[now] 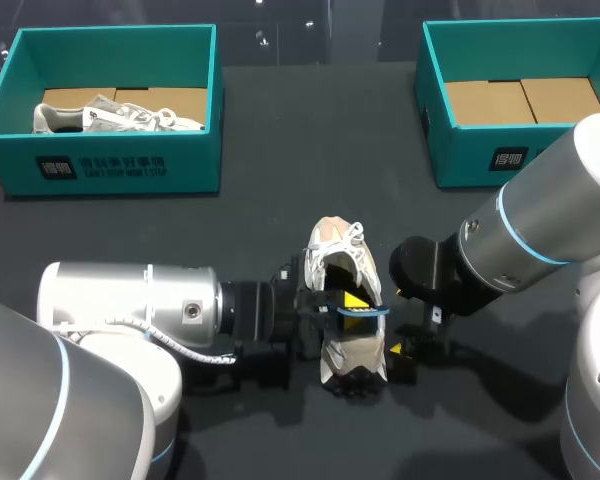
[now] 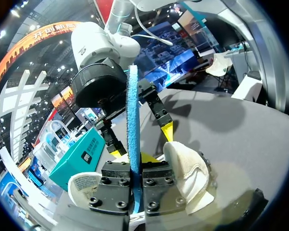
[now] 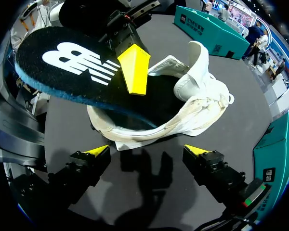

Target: Take the shoe out of the shoebox, open the shoe tongue, remove and reinsert the insole, then place the shoe into the shoebox

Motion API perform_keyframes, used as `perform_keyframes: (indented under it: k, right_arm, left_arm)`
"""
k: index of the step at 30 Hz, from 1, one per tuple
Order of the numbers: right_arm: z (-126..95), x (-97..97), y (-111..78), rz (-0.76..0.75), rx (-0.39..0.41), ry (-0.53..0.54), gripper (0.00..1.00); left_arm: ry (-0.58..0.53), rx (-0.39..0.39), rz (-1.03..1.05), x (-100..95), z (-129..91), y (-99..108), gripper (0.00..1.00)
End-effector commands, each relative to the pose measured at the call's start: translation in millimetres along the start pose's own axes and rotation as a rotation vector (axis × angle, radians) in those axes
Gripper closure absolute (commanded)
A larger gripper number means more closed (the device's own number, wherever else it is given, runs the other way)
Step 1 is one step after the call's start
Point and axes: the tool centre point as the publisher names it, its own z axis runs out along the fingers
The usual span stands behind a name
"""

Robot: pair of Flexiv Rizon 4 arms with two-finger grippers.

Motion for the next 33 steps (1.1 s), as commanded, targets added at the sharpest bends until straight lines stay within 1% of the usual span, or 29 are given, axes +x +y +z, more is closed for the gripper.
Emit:
perform_keyframes:
  k: [1, 10, 13, 15, 16, 17, 18, 19, 23, 28, 33]
  right_arm:
    - [-1, 1.5, -0.8, 0.000, 0.000, -0.002, 0.00]
    - [-1, 1.5, -0.8, 0.000, 0.000, -0.002, 0.00]
    - [-1, 1.5, -0.8, 0.000, 0.000, -0.002, 0.00]
    - [-1, 1.5, -0.8, 0.000, 0.000, -0.002, 0.00]
    - [-1, 1.5, -0.8, 0.000, 0.000, -0.002, 0.00]
    - [-1, 1.5, -0.8, 0.000, 0.000, -0.002, 0.00]
    - [-1, 1.5, -0.8, 0.000, 0.000, -0.002, 0.00]
    - [-1, 1.5, -0.8, 0.000, 0.000, -0.002, 0.00]
    - [-1, 1.5, -0.8, 0.000, 0.000, -0.002, 0.00]
    - [-1, 1.5, -0.8, 0.000, 0.000, -0.002, 0.00]
    - [-1, 1.5, -0.8, 0.000, 0.000, -0.002, 0.00]
  left_arm:
    - [-0.003, -0.011, 0.008, 1.7, 8, 11, 1.00]
    - [-0.019, -0.072, 0.035, -0.9, 19, 36, 1.00]
    - [-0.019, -0.081, 0.023, -2.3, 20, 39, 1.00]
    - [-0.016, -0.078, 0.019, -2.6, 17, 37, 1.00]
    - [-0.012, -0.074, 0.019, -2.5, 15, 35, 0.93]
    - [-0.010, -0.071, 0.020, -2.6, 14, 33, 0.76]
    - [-0.009, -0.069, 0.021, -2.7, 12, 31, 0.69]
    - [-0.008, -0.065, 0.022, -3.1, 11, 29, 0.66]
    - [-0.006, -0.047, 0.016, -4.6, 5, 18, 0.67]
    - [0.003, -0.031, 0.018, -3.3, 0, 6, 0.65]
    - [0.017, -0.017, 0.020, -1.7, 0, -2, 0.64]
